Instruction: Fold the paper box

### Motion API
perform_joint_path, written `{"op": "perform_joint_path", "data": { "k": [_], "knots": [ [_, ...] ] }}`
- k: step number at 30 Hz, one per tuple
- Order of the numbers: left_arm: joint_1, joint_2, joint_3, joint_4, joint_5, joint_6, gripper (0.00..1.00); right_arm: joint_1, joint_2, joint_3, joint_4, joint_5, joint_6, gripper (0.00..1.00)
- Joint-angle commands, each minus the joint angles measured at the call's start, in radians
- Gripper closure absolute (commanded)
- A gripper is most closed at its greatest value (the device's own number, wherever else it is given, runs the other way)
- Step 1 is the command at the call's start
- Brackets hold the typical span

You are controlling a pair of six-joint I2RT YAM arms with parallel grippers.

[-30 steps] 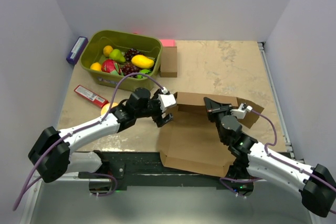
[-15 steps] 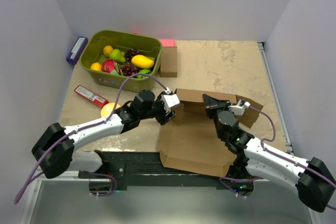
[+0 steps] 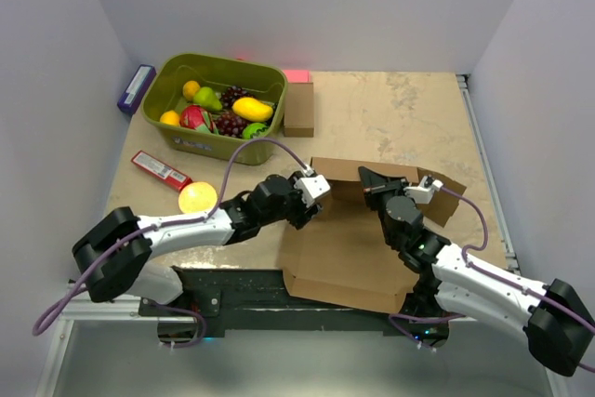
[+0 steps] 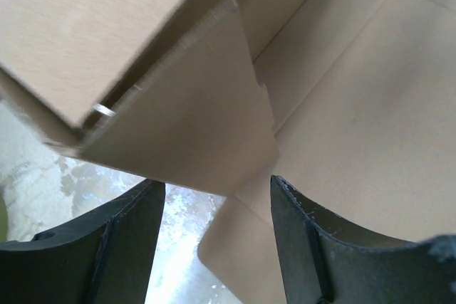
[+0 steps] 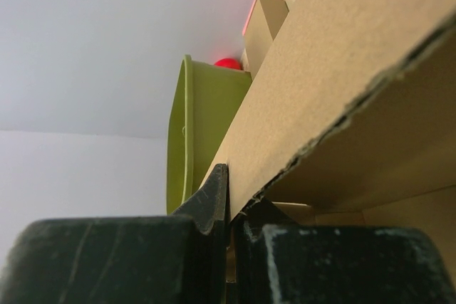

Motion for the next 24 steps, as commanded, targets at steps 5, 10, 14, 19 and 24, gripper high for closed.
{"op": "perform_joint_path", "data": {
  "k": [5, 10, 14, 19, 24],
  "knots": [
    [-0.037, 0.063, 0.038, 0.052, -0.179, -0.048, 0.37, 0.002, 0.007, 0.036, -0.164, -0.039, -0.067, 1.00],
    [-0.037, 0.080, 0.040, 0.084, -0.173, -0.022, 0.38, 0.004, 0.008, 0.037, -0.155, -0.064, -0.058, 1.00],
    [-0.040, 0.111, 0.051, 0.113, -0.153, -0.007, 0.38, 0.002, 0.007, 0.052, -0.164, -0.082, -0.055, 1.00],
    [-0.049, 0.144, 0.078, 0.119, -0.185, -0.025, 0.43, 0.004, 0.007, 0.051, -0.172, -0.081, -0.038, 1.00],
    [-0.054, 0.155, 0.080, 0.138, -0.265, -0.056, 0.45, 0.010, 0.010, 0.048, -0.175, -0.078, -0.032, 1.00]
  ]
}}
